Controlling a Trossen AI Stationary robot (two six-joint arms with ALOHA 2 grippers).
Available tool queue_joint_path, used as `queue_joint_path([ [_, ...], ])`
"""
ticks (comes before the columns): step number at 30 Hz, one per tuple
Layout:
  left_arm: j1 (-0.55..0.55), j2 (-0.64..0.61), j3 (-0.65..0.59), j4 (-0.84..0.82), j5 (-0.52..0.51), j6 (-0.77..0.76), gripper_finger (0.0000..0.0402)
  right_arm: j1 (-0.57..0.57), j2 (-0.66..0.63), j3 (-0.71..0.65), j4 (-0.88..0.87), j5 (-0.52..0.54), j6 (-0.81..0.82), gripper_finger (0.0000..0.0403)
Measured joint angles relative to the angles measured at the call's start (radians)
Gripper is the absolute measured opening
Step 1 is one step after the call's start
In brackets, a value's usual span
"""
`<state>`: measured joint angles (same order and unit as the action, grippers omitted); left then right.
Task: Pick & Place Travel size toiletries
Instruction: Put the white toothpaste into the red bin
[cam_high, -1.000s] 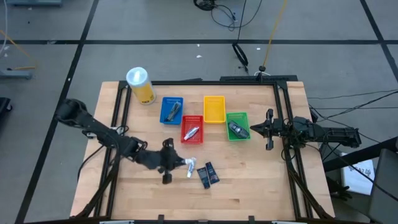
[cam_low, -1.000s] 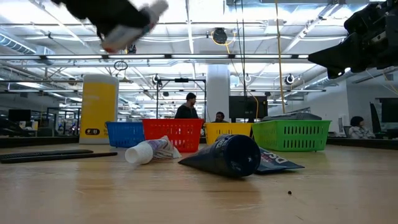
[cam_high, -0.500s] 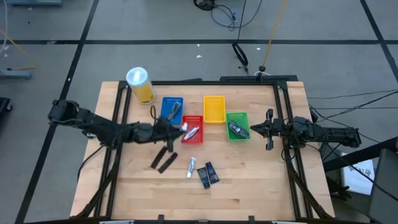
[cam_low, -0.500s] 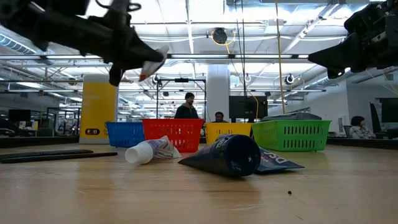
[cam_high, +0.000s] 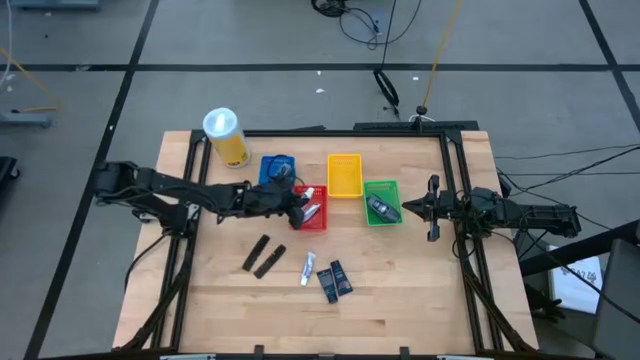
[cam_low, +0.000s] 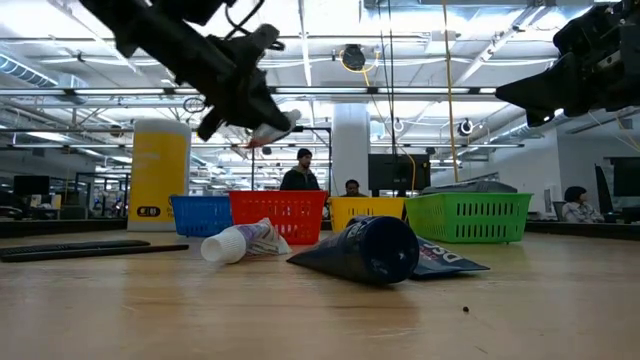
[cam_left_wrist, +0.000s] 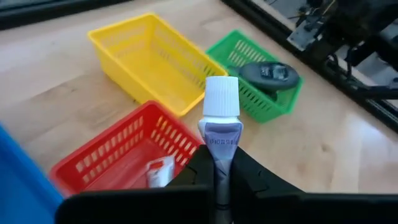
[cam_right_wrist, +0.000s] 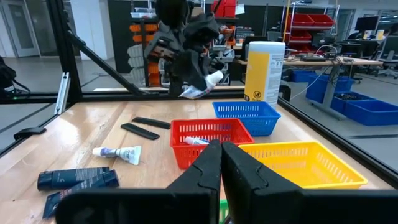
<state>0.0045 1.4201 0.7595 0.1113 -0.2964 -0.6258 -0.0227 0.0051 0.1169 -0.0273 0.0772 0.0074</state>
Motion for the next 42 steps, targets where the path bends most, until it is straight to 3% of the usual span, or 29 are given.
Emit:
queue_joint_path([
  [10, 0.028, 0.118, 0.021, 0.007, 0.000, 0.006, 0.0010, 0.000, 0.000, 0.000, 0.000, 0.000, 0.000, 0.0004],
  [23, 0.048, 0.120, 0.021, 0.057, 0.000, 0.019, 0.0053, 0.000, 0.000, 0.000, 0.000, 0.000, 0.000, 0.0004],
  [42, 0.046, 0.120, 0.021, 0.021, 0.038, 0.019, 0.0056, 0.000, 0.000, 0.000, 0.000, 0.000, 0.000, 0.0004],
])
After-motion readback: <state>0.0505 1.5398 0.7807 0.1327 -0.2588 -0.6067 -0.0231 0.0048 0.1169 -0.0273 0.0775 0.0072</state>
